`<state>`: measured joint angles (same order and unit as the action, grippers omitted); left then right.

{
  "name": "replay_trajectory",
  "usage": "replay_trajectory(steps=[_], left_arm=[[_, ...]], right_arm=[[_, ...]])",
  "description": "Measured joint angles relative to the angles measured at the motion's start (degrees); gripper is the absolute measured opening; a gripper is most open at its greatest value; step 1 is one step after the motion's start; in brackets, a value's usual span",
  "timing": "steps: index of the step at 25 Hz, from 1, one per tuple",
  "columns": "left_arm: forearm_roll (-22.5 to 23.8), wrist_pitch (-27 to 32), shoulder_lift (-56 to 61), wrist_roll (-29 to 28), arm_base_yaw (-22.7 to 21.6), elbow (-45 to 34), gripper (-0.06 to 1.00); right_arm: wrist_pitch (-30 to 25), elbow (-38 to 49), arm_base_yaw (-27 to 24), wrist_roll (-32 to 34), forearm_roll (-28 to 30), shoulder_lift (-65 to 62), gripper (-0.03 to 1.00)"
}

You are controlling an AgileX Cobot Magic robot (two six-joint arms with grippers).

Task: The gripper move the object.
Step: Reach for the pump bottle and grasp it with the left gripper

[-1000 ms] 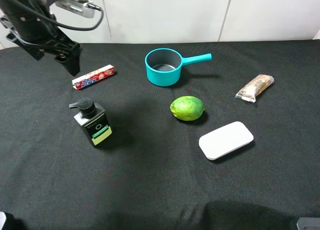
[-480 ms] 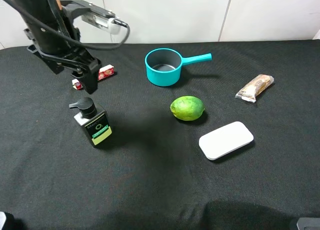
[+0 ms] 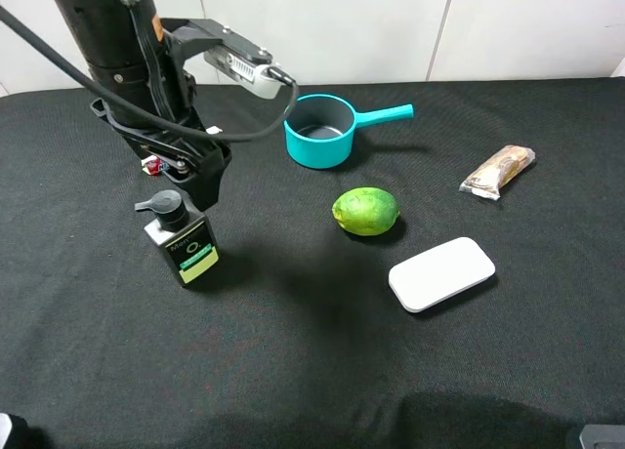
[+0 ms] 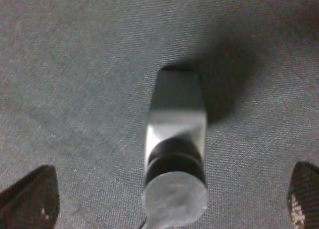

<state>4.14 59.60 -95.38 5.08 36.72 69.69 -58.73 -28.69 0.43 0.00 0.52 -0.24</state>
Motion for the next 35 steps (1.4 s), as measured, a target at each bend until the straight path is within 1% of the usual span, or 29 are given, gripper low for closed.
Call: replay_trajectory(steps=[4, 12, 17, 24, 30, 35], left_arm=[[-0.1, -0.2, 0.0, 0.0, 0.1, -0.3, 0.9], [0.1, -6.0, 0.9, 0.0, 0.1, -7.5, 0.89], [0.1, -7.6, 1.3, 0.0, 0.1, -8.1, 0.89], [0.1, -8.0, -0.2, 0.0, 0.1, -8.1, 0.89], [0.1, -9.9, -1.1, 0.0, -0.2, -9.7, 0.89], [0.3, -12.6, -1.4, 0.0, -0.2, -11.4, 0.89]], right_arm=[[0.0, 0.0, 0.0, 0.0, 0.0, 0.0, 0.69], [0.0, 0.0, 0.0, 0.0, 0.0, 0.0, 0.69], [0.0, 0.0, 0.0, 0.0, 0.0, 0.0, 0.69], [0.0, 0.0, 0.0, 0.0, 0.0, 0.0, 0.69], [0.0, 0.0, 0.0, 0.0, 0.0, 0.0, 0.69], [0.0, 0.0, 0.0, 0.0, 0.0, 0.0, 0.69]])
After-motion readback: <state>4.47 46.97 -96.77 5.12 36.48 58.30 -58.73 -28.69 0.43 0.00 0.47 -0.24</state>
